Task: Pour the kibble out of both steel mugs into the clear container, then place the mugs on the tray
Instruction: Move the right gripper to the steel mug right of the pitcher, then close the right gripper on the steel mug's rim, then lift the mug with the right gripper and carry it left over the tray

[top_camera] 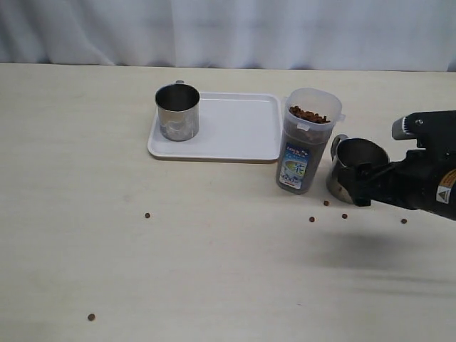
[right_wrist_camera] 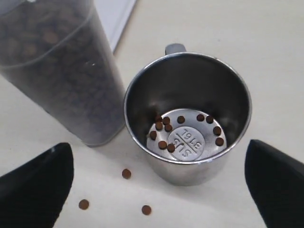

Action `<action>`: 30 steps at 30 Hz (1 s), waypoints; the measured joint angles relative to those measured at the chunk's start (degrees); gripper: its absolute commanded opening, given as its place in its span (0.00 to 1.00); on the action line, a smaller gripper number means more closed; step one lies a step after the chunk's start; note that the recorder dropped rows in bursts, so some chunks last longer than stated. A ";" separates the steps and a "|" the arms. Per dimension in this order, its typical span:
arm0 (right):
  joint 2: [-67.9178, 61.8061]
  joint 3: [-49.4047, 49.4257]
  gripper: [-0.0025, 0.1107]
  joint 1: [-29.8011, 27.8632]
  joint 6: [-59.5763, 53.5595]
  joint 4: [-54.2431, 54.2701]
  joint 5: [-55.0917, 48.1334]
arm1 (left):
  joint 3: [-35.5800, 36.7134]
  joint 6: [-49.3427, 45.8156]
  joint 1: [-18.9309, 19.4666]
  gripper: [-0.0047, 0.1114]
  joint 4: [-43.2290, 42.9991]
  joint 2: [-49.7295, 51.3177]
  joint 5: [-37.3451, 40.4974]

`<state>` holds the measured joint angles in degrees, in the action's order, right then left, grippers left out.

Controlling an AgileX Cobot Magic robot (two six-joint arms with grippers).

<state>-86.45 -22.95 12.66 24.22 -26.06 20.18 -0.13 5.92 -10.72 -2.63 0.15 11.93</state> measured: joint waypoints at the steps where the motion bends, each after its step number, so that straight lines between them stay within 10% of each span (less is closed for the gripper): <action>1: -0.54 -0.51 0.97 0.00 0.00 0.00 -0.65 | 0.00 0.00 0.00 0.04 0.00 0.00 0.00; 27: -12.89 -14.02 0.96 0.00 -3.28 0.00 -8.42 | 0.00 0.00 0.00 0.04 0.00 0.00 0.00; 30: -13.75 -14.02 0.62 0.09 -3.42 0.00 -9.86 | 0.00 0.00 0.00 0.04 0.00 0.00 0.00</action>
<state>-100.19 -36.97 12.75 20.80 -26.06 10.33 -0.13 5.92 -10.72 -2.63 0.15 11.93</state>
